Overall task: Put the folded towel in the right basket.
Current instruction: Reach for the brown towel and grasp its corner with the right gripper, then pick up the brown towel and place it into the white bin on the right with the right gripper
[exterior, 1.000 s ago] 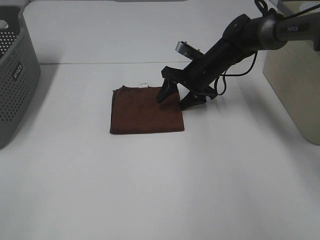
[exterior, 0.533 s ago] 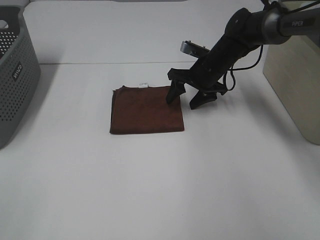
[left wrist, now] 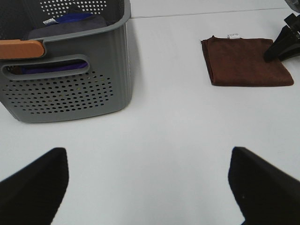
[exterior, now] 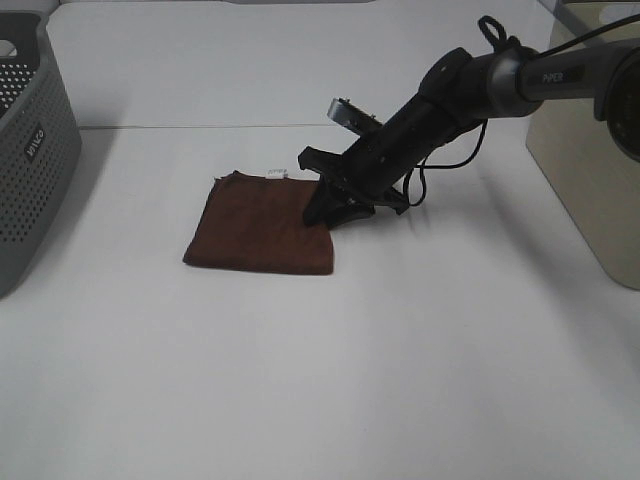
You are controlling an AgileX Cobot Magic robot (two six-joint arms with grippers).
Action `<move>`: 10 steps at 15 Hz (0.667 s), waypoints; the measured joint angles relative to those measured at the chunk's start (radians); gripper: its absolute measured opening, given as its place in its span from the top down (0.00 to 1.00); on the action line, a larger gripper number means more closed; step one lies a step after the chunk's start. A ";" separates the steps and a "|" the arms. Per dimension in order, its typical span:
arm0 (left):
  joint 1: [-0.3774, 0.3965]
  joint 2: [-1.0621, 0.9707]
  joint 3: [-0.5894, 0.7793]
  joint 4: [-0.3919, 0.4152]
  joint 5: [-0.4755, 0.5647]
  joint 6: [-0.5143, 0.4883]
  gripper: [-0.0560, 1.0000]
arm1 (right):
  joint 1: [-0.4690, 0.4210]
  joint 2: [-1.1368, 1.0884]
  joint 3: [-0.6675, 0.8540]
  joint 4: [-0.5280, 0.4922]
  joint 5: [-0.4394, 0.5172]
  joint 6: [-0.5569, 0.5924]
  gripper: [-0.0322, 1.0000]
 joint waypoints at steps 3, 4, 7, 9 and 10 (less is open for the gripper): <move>0.000 0.000 0.000 0.000 0.000 0.000 0.12 | 0.000 -0.004 0.000 -0.044 -0.005 0.036 0.96; 0.000 0.000 0.000 0.000 0.000 0.000 0.12 | 0.001 -0.015 0.001 -0.070 -0.006 0.037 0.96; 0.000 0.000 0.000 0.000 0.000 0.000 0.12 | 0.001 -0.088 0.008 -0.173 0.025 0.038 0.96; 0.000 0.000 0.000 0.000 0.000 0.000 0.12 | 0.001 -0.181 0.008 -0.217 0.071 0.039 0.96; 0.000 0.000 0.000 0.000 0.000 0.000 0.12 | 0.001 -0.223 0.008 -0.236 0.095 0.044 0.96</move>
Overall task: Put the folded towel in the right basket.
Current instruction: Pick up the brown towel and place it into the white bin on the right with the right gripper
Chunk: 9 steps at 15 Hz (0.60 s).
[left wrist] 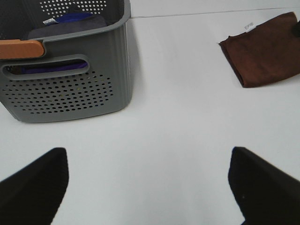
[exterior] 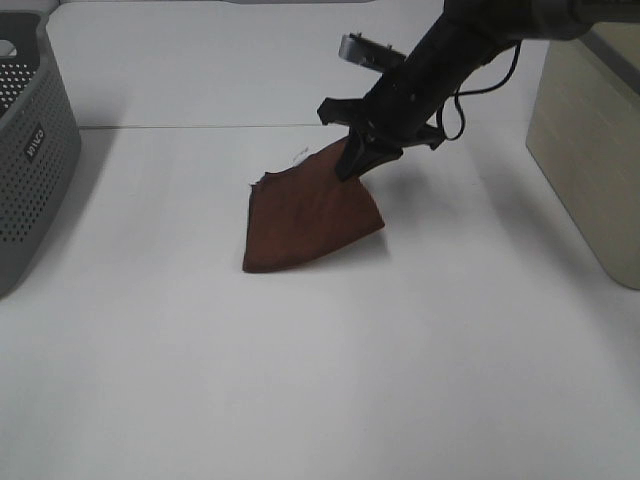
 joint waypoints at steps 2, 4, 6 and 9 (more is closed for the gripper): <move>0.000 0.000 0.000 0.000 0.000 0.000 0.12 | 0.000 -0.089 0.000 -0.034 0.048 0.018 0.96; 0.000 0.000 0.000 0.000 0.000 0.000 0.12 | 0.000 -0.173 0.000 -0.075 0.084 0.020 0.96; 0.000 0.000 0.000 0.000 0.000 0.000 0.12 | -0.007 -0.252 0.000 -0.125 0.111 0.039 0.96; 0.000 0.000 0.000 0.000 0.000 0.000 0.12 | -0.098 -0.347 0.000 -0.136 0.134 0.054 0.96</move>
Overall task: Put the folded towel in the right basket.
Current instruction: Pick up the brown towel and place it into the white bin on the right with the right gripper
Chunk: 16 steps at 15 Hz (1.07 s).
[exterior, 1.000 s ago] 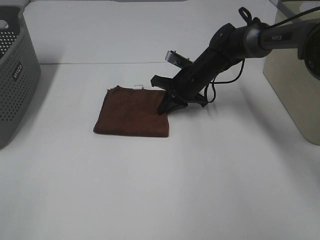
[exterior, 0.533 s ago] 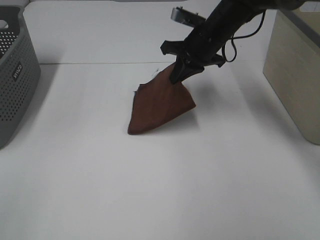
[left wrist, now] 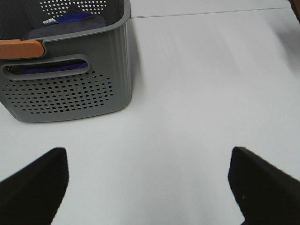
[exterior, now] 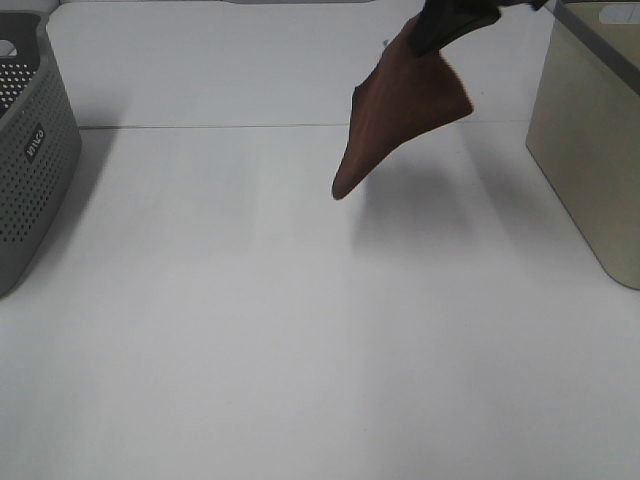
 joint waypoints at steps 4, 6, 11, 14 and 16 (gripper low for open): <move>0.000 0.000 0.000 0.000 0.000 0.000 0.12 | -0.237 -0.045 -0.021 0.043 0.001 0.000 0.96; 0.000 0.000 0.000 0.000 0.000 0.000 0.12 | -0.329 -0.045 -0.051 0.091 0.001 0.000 0.96; 0.000 0.000 0.000 0.000 0.000 0.000 0.12 | -0.550 -0.042 -0.130 0.247 -0.097 -0.006 0.96; 0.000 0.000 0.000 0.000 0.000 0.000 0.12 | -0.564 0.025 -0.131 0.223 -0.099 -0.002 0.96; 0.000 0.000 0.000 0.000 0.000 0.000 0.12 | -0.564 0.089 -0.131 0.127 -0.098 0.080 0.96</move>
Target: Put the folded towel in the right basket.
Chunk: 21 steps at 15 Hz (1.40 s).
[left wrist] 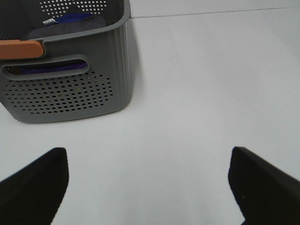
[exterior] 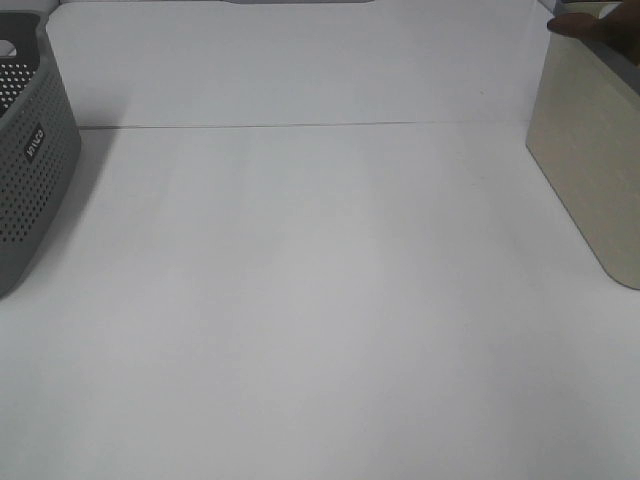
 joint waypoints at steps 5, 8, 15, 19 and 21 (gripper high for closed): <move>0.000 0.000 0.000 0.000 0.000 0.000 0.12 | 0.000 0.043 0.000 -0.253 0.040 0.147 0.80; 0.000 0.000 0.000 0.000 0.000 0.000 0.12 | 0.000 0.043 0.000 -0.281 0.066 0.147 0.35; 0.000 0.000 0.000 0.000 0.000 0.000 0.12 | 0.010 -0.015 0.000 -0.199 0.122 0.139 0.17; 0.000 0.000 0.000 0.000 0.000 0.000 0.12 | 0.218 -0.064 0.000 -0.263 0.202 0.116 0.17; 0.000 0.000 0.000 0.000 0.000 0.000 0.12 | 0.331 -0.069 0.000 -0.386 0.206 0.136 0.17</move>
